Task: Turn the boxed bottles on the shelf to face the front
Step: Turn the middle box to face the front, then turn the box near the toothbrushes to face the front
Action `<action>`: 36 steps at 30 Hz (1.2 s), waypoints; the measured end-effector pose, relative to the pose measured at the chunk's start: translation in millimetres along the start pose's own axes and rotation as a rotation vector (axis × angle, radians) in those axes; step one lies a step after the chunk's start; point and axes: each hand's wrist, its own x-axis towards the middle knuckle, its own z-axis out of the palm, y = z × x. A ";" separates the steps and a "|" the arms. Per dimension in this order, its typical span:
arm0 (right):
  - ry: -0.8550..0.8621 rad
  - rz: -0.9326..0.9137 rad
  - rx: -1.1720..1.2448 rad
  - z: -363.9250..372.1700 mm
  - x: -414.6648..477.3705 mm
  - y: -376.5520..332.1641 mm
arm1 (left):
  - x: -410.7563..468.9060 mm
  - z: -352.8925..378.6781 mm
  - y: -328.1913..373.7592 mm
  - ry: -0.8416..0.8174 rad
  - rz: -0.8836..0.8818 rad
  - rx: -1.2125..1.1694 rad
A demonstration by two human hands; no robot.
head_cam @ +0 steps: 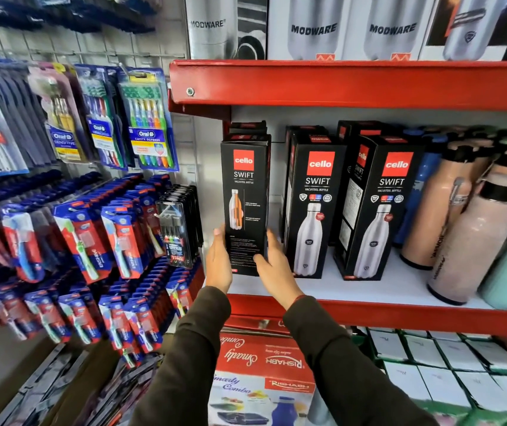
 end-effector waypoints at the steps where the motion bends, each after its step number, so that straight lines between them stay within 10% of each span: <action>1: 0.011 -0.008 -0.005 2.2 -0.1 0.5 | 0.8 -1.8 0.0 0.013 0.000 -0.010; 17: 0.235 0.006 0.017 15.2 10.4 -1.9 | 3.9 -27.5 -4.7 0.225 0.246 0.007; 24: 0.107 -0.103 -0.005 10.9 18.0 -8.8 | 27.8 -34.9 -2.2 -0.028 0.010 0.143; 36: 0.047 -0.097 -0.138 9.6 18.7 -1.9 | 19.9 -27.0 -2.4 -0.078 0.149 0.188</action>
